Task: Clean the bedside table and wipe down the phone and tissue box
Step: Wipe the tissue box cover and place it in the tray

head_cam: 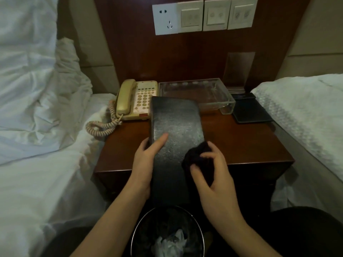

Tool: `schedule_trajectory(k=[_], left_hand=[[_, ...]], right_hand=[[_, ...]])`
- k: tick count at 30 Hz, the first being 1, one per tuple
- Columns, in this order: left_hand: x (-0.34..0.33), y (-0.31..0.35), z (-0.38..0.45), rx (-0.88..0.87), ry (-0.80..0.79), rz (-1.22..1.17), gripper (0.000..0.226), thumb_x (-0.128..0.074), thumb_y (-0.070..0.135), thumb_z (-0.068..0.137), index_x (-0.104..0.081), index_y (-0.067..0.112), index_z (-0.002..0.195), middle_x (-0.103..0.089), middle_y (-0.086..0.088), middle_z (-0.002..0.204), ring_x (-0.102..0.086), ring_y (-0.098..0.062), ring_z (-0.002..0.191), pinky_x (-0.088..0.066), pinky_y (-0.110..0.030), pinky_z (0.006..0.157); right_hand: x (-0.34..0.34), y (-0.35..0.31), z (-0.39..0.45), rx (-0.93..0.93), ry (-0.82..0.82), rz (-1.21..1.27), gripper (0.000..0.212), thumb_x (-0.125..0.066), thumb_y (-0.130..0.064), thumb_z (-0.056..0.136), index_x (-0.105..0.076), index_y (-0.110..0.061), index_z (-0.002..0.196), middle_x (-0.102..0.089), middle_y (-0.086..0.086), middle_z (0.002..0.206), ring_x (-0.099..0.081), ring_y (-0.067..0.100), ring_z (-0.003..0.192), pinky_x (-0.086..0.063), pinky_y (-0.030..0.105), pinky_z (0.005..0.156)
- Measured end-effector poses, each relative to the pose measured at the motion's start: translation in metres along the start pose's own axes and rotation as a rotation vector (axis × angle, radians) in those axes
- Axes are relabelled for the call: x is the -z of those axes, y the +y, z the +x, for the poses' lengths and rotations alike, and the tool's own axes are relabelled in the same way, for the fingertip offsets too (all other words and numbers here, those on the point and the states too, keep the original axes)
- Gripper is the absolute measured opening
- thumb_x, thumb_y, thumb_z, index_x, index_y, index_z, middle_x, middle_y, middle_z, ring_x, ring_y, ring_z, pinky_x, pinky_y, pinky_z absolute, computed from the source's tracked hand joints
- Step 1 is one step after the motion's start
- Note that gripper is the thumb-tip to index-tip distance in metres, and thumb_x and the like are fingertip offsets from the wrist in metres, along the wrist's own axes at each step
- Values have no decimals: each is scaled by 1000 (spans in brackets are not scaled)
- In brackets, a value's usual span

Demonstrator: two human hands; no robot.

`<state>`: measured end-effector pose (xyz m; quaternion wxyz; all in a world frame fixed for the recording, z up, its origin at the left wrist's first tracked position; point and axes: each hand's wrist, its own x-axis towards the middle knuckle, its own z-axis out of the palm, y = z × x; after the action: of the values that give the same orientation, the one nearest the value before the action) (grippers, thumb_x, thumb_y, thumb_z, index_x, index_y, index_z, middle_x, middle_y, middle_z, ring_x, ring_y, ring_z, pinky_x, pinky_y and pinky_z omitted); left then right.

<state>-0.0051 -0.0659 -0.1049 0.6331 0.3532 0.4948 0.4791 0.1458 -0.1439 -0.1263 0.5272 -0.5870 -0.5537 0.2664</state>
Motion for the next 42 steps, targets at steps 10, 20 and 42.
schedule_trajectory(k=[10, 20, 42], left_hand=[[-15, 1, -11, -160, -264, -97, 56, -73, 15, 59, -59, 5, 113, -77, 15, 80, -73, 1, 75, -55, -14, 59], [-2, 7, -5, -86, -108, -342, 63, -71, 29, 76, -61, 6, 134, -71, -17, 124, -74, -26, 97, -61, -31, 68], [-10, 18, -14, -127, -4, -51, 78, -85, 58, 61, -65, 22, 128, -77, -1, 113, -74, -22, 104, -55, -45, 97]], right_hand=[[28, -56, 101, 12, 48, 33, 14, -61, -30, 97, -52, -32, 108, -58, -19, 101, -55, -12, 91, -40, 11, 72], [20, -42, 0, 2, -133, 156, 33, -68, -18, 91, -50, -46, 85, -54, -29, 132, -51, -14, 118, -41, 3, 86], [22, -32, 12, 99, 31, -67, 13, -60, -36, 90, -49, -41, 96, -41, -38, 136, -42, -16, 124, -36, 5, 93]])
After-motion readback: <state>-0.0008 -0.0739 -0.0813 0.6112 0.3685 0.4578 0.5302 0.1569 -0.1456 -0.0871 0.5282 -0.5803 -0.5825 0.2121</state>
